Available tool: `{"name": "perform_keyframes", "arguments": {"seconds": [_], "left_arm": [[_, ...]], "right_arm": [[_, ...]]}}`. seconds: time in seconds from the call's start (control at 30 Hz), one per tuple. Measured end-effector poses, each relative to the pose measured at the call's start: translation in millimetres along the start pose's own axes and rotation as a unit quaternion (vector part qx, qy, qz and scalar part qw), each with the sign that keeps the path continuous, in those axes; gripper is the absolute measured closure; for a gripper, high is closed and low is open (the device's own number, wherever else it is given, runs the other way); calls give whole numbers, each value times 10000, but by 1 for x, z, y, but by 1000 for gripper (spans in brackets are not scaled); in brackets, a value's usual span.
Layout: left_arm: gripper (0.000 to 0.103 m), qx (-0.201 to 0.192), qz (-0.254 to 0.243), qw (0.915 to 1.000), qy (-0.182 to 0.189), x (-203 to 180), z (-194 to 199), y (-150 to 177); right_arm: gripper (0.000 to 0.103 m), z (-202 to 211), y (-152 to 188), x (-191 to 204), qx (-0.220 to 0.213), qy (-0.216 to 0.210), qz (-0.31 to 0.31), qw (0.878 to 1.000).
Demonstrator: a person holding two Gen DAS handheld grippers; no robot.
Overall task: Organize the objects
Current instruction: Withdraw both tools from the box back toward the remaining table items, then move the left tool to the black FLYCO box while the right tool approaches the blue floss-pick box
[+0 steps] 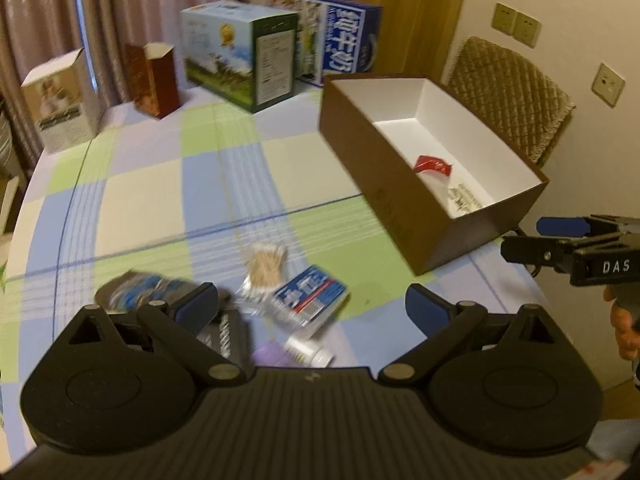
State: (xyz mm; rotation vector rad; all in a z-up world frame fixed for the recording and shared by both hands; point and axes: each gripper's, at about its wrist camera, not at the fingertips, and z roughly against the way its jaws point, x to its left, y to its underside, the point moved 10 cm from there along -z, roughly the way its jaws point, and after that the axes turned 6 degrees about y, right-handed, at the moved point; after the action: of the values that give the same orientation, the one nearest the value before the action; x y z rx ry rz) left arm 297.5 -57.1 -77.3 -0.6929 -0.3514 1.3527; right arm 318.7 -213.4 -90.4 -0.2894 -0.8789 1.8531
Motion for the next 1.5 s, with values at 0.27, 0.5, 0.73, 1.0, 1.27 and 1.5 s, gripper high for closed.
{"name": "perform_keyframes", "arguments": {"seconds": [0.27,0.5,0.73,1.0,1.27,1.5], "left_arm": [[5,192,289,9991,-239,43,16,38],[5,343,607,9963,-499,81,24,66],[5,450,740,9944,-609,104,24,82],[5,456,797,9938,-620,119,19,85],[4,521,790,9936,-623,125,-2,80],[3,702,779,9927,-604,122,-30,80]], "right_arm": [[5,-25,28,37,361,-91,178,9991],[6,-44,49,72,583,-158,474,9970],[18,-59,61,93,688,-176,614,9956],[19,-80,58,101,715,-173,643,9952],[17,-104,50,97,738,-150,627,9952],[12,-126,43,95,793,-221,675,9943]]}}
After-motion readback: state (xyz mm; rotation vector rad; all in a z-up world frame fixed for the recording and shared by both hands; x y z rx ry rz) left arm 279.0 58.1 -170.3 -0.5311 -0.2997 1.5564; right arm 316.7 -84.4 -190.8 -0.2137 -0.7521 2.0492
